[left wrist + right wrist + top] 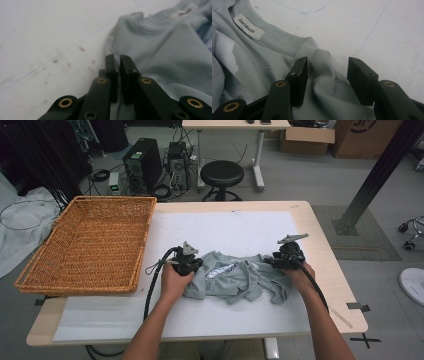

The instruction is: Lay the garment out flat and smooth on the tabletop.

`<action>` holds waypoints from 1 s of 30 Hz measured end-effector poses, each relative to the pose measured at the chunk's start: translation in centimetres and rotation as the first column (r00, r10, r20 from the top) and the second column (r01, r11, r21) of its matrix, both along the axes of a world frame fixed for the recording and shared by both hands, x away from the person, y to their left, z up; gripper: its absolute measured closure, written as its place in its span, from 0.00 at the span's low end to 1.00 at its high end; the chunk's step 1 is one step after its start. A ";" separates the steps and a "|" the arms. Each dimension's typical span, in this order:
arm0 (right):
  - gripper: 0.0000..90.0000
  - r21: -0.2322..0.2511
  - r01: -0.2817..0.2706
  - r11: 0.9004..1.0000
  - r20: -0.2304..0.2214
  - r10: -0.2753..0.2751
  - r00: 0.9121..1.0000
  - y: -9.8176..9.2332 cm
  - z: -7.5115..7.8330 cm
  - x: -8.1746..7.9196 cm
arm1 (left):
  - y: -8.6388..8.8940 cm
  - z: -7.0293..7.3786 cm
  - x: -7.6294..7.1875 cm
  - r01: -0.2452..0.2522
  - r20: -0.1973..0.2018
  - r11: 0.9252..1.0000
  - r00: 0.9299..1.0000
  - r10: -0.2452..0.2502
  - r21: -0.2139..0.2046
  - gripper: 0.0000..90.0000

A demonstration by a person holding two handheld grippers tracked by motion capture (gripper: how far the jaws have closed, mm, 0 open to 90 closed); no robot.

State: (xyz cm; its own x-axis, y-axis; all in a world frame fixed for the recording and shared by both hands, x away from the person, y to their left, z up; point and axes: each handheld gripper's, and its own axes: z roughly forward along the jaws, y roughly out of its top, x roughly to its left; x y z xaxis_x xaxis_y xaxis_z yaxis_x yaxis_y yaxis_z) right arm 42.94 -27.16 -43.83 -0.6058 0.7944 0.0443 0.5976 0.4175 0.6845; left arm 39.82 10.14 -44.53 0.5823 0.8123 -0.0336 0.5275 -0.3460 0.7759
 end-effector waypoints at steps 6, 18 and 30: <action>0.61 0.014 0.030 0.999 0.067 -0.031 0.997 -0.2 0.7 -0.3 | 1.2 0.8 1.0 -0.142 0.031 0.985 0.989 0.146 -0.102 0.96; 0.67 0.110 0.097 0.989 0.077 -0.106 0.991 -1.9 1.8 1.6 | 2.5 0.6 2.0 -0.182 -0.035 0.954 0.983 0.179 -0.237 0.95; 1.00 -0.027 0.018 0.999 0.110 -0.015 0.994 0.5 2.1 4.4 | 2.4 1.3 4.4 -0.251 -0.044 0.936 0.968 0.248 -0.248 0.95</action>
